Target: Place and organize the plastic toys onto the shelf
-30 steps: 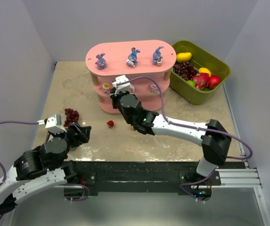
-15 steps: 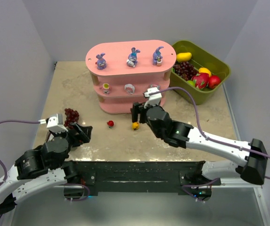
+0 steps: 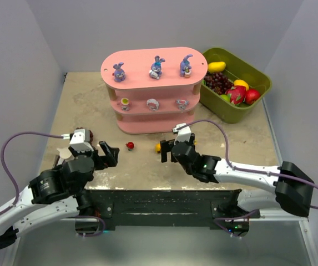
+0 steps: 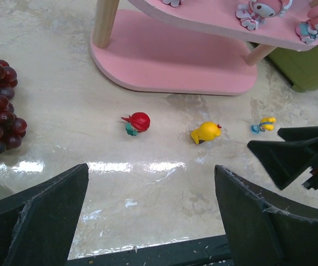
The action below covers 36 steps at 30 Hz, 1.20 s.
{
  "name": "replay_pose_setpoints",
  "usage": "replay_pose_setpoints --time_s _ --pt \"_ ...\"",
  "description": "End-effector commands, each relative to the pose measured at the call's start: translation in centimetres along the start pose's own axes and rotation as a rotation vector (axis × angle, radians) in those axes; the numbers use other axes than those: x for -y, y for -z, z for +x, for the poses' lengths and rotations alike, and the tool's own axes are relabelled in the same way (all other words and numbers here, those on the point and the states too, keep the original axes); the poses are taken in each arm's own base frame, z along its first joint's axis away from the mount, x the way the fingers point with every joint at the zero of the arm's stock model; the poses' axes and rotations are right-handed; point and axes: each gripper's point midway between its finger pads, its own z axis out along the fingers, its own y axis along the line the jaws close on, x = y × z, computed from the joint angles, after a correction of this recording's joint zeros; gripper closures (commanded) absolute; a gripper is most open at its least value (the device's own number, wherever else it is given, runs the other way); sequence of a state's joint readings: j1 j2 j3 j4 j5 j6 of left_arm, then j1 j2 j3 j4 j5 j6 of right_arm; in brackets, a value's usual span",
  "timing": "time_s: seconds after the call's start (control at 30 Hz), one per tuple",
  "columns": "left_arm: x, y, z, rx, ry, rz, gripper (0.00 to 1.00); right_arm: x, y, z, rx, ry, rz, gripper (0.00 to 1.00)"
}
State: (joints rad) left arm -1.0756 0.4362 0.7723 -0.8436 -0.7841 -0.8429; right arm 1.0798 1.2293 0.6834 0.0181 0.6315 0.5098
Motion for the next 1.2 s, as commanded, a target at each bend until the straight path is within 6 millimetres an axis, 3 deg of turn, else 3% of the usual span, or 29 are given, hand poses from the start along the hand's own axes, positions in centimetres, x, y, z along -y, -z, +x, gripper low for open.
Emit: replay_pose_setpoints --time_s 0.0,0.17,0.2,0.23,0.33,0.57,0.77,0.97,1.17 --pt "0.9 0.5 -1.8 0.041 0.023 0.032 0.00 -2.9 -1.1 0.0 0.061 -0.017 -0.143 0.01" --pt "0.6 0.3 -0.8 0.021 0.028 0.036 0.00 -3.3 -3.2 2.2 0.060 0.030 -0.185 0.03" --pt "0.5 0.3 -0.4 0.013 0.031 0.040 0.00 -3.6 -3.6 1.9 0.081 0.017 -0.193 0.03" --pt "0.6 0.3 -0.1 0.004 0.033 0.046 0.00 -2.9 -4.6 3.2 0.050 0.031 -0.173 0.03" --pt "0.7 0.5 0.3 -0.007 0.052 0.069 0.00 -2.6 -5.7 4.0 0.045 0.041 -0.167 0.04" --pt "1.6 1.3 -0.2 -0.013 0.033 0.148 0.00 -0.9 -6.8 6.9 0.016 0.122 -0.128 0.09" --pt "1.8 1.7 -0.3 -0.006 0.029 0.190 0.00 -0.6 -7.0 7.5 0.038 0.174 -0.144 0.10" --pt "1.8 2.2 -1.1 0.027 0.033 0.214 0.01 -1.4 -7.3 6.7 0.108 0.212 -0.190 0.18" --pt "1.8 2.1 -0.9 0.025 0.035 0.220 0.00 -1.9 -7.9 7.7 0.139 0.218 -0.233 0.19"
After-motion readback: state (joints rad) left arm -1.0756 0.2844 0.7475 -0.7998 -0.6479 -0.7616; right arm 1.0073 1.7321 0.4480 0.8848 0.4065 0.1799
